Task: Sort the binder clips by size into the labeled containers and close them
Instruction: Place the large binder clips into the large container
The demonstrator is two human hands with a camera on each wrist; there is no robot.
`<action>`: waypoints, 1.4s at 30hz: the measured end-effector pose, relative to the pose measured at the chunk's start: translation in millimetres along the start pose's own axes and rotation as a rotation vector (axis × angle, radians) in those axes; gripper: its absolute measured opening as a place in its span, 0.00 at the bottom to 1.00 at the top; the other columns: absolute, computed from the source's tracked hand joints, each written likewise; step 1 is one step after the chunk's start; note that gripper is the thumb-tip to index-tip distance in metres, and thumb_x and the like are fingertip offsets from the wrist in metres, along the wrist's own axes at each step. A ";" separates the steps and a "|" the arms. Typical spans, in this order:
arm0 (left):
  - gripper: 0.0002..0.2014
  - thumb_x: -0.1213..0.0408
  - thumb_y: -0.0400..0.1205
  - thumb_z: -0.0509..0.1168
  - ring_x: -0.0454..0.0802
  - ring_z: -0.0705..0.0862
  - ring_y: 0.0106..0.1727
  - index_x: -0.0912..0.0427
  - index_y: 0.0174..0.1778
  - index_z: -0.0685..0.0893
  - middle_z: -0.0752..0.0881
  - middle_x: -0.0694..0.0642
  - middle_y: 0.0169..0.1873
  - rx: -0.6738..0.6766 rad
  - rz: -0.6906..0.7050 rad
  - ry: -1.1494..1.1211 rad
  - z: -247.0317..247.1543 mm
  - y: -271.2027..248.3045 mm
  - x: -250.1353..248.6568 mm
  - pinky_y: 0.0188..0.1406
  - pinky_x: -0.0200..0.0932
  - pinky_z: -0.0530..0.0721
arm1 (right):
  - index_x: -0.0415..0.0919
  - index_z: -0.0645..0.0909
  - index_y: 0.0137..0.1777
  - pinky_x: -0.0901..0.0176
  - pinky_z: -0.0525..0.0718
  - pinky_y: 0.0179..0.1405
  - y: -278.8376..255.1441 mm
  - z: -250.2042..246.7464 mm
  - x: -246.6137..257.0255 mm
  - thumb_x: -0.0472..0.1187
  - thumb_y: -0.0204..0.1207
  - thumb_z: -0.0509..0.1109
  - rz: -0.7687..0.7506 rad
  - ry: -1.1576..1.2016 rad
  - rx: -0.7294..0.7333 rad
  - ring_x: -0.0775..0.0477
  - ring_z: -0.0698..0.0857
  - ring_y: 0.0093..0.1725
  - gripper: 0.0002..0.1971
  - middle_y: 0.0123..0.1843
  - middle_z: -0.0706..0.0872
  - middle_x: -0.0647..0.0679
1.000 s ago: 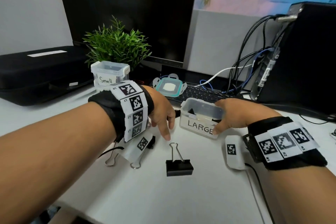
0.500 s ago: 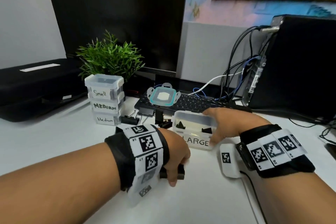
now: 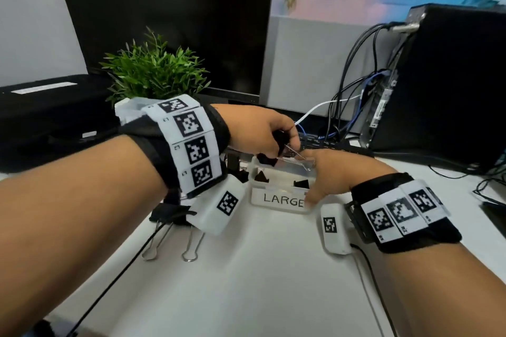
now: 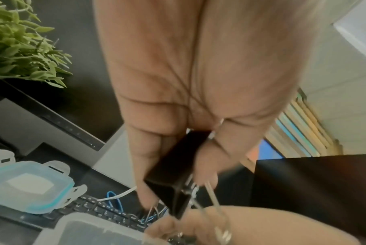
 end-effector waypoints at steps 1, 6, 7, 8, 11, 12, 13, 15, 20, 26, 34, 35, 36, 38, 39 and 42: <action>0.17 0.74 0.79 0.62 0.40 0.81 0.36 0.48 0.56 0.82 0.85 0.47 0.44 -0.054 0.006 0.089 -1.3 4.8 -0.1 0.41 0.35 0.82 | 0.54 0.60 0.80 0.50 0.77 0.64 -0.6 -0.1 1.1 0.48 0.58 0.84 -0.002 0.011 -0.001 0.45 0.77 0.67 0.51 0.73 0.76 0.51; 0.16 0.69 0.83 0.56 0.39 0.76 0.36 0.48 0.62 0.80 0.78 0.40 0.39 -0.110 -0.061 0.321 12.8 18.9 5.8 0.27 0.21 0.71 | 0.55 0.57 0.81 0.46 0.74 0.71 1.5 1.9 4.4 0.50 0.56 0.85 -0.013 -0.004 0.001 0.44 0.73 0.73 0.55 0.78 0.70 0.51; 0.16 0.68 0.83 0.55 0.42 0.76 0.40 0.48 0.63 0.79 0.78 0.40 0.41 -0.104 -0.086 0.381 15.8 21.5 9.0 0.29 0.25 0.69 | 0.55 0.57 0.81 0.46 0.74 0.71 2.3 1.8 4.3 0.50 0.56 0.85 -0.011 -0.009 0.002 0.44 0.73 0.73 0.55 0.78 0.70 0.51; 0.17 0.68 0.84 0.55 0.44 0.77 0.45 0.47 0.64 0.78 0.78 0.41 0.45 -0.087 -0.107 0.438 19.7 24.2 12.6 0.33 0.29 0.70 | 0.55 0.57 0.81 0.46 0.75 0.70 3.3 2.3 4.0 0.50 0.56 0.85 -0.010 -0.013 0.004 0.44 0.74 0.73 0.55 0.78 0.70 0.51; 0.17 0.67 0.85 0.56 0.49 0.80 0.56 0.49 0.69 0.76 0.81 0.48 0.59 -0.004 -0.150 0.550 33.2 36.6 17.0 0.44 0.34 0.78 | 0.54 0.57 0.81 0.47 0.74 0.71 5.1 2.6 3.8 0.49 0.58 0.84 -0.012 -0.019 0.004 0.44 0.73 0.73 0.54 0.79 0.69 0.50; 0.18 0.67 0.85 0.56 0.51 0.81 0.58 0.52 0.71 0.77 0.81 0.52 0.63 0.018 -0.166 0.566 36.7 38.8 17.5 0.46 0.33 0.80 | 0.54 0.57 0.82 0.47 0.74 0.71 5.4 3.0 3.7 0.49 0.58 0.84 -0.012 -0.020 0.006 0.44 0.73 0.74 0.53 0.79 0.69 0.50; 0.18 0.66 0.86 0.57 0.53 0.80 0.61 0.55 0.71 0.76 0.80 0.54 0.65 0.030 -0.179 0.590 39.0 40.0 17.5 0.52 0.35 0.80 | 0.54 0.56 0.82 0.48 0.74 0.71 5.0 2.7 3.3 0.49 0.59 0.84 -0.009 -0.019 0.007 0.44 0.73 0.74 0.53 0.79 0.69 0.50; 0.16 0.64 0.85 0.57 0.55 0.79 0.65 0.59 0.69 0.78 0.80 0.57 0.65 0.021 -0.180 0.614 41.1 40.9 20.9 0.59 0.42 0.77 | 0.54 0.56 0.82 0.48 0.74 0.71 3.2 2.1 3.4 0.49 0.60 0.84 -0.005 -0.015 0.006 0.44 0.72 0.74 0.53 0.79 0.69 0.50; 0.15 0.62 0.85 0.58 0.55 0.81 0.61 0.60 0.66 0.80 0.83 0.57 0.61 0.051 -0.211 0.705 48.6 46.1 23.2 0.53 0.43 0.77 | 0.54 0.56 0.82 0.47 0.74 0.72 2.5 2.5 6.1 0.49 0.59 0.83 -0.002 -0.007 0.010 0.44 0.71 0.75 0.53 0.80 0.67 0.51; 0.19 0.60 0.83 0.64 0.54 0.80 0.64 0.56 0.70 0.78 0.81 0.56 0.64 0.036 -0.202 0.701 54.3 54.3 24.8 0.60 0.45 0.79 | 0.53 0.56 0.82 0.47 0.73 0.72 3.7 3.1 5.8 0.49 0.60 0.83 -0.009 -0.021 0.010 0.45 0.71 0.75 0.52 0.80 0.67 0.52; 0.11 0.70 0.80 0.62 0.50 0.82 0.55 0.54 0.53 0.86 0.85 0.48 0.48 -0.182 -0.130 0.513 23.1 42.7 43.4 0.53 0.41 0.80 | 0.52 0.56 0.82 0.49 0.72 0.71 -2.1 1.1 8.3 0.50 0.62 0.82 -0.021 -0.038 -0.005 0.45 0.71 0.75 0.51 0.80 0.67 0.51; 0.09 0.69 0.79 0.63 0.49 0.82 0.53 0.53 0.50 0.86 0.84 0.46 0.43 -0.200 -0.153 0.510 15.6 38.1 47.8 0.53 0.43 0.81 | 0.52 0.55 0.82 0.49 0.72 0.72 -2.9 0.7 8.8 0.50 0.63 0.81 -0.018 -0.041 -0.007 0.44 0.71 0.75 0.51 0.80 0.67 0.51; 0.08 0.67 0.79 0.63 0.49 0.81 0.50 0.53 0.48 0.86 0.81 0.44 0.38 -0.210 -0.182 0.527 8.8 33.5 53.8 0.47 0.42 0.80 | 0.51 0.55 0.83 0.48 0.72 0.73 -3.3 0.9 9.1 0.50 0.64 0.81 -0.016 -0.041 -0.008 0.44 0.70 0.76 0.51 0.80 0.66 0.50; 0.07 0.63 0.80 0.63 0.49 0.79 0.44 0.55 0.51 0.86 0.80 0.48 0.37 -0.162 -0.253 0.600 -0.1 25.3 66.6 0.34 0.38 0.74 | 0.51 0.54 0.83 0.47 0.71 0.73 -4.2 0.4 9.2 0.50 0.65 0.80 -0.011 -0.042 -0.011 0.43 0.70 0.76 0.51 0.81 0.66 0.50; 0.08 0.61 0.80 0.64 0.49 0.79 0.41 0.55 0.52 0.85 0.82 0.50 0.40 -0.106 -0.295 0.635 -1.5 21.0 75.4 0.32 0.38 0.73 | 0.51 0.54 0.83 0.47 0.71 0.74 -4.8 0.0 9.5 0.50 0.65 0.80 -0.007 -0.044 -0.013 0.43 0.70 0.76 0.50 0.81 0.66 0.50; 0.11 0.59 0.78 0.70 0.47 0.81 0.35 0.57 0.54 0.84 0.85 0.53 0.45 0.044 -0.398 0.549 4.1 12.7 102.2 0.29 0.36 0.79 | 0.51 0.54 0.83 0.47 0.73 0.72 -4.8 0.3 9.5 0.50 0.65 0.80 0.004 -0.054 -0.004 0.43 0.71 0.75 0.50 0.80 0.67 0.49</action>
Point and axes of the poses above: each hand's wrist, its own y-axis towards the middle knuckle, its own z-axis out of the palm, x = y × z, the point moved 6 cm from there along y, towards the middle knuckle
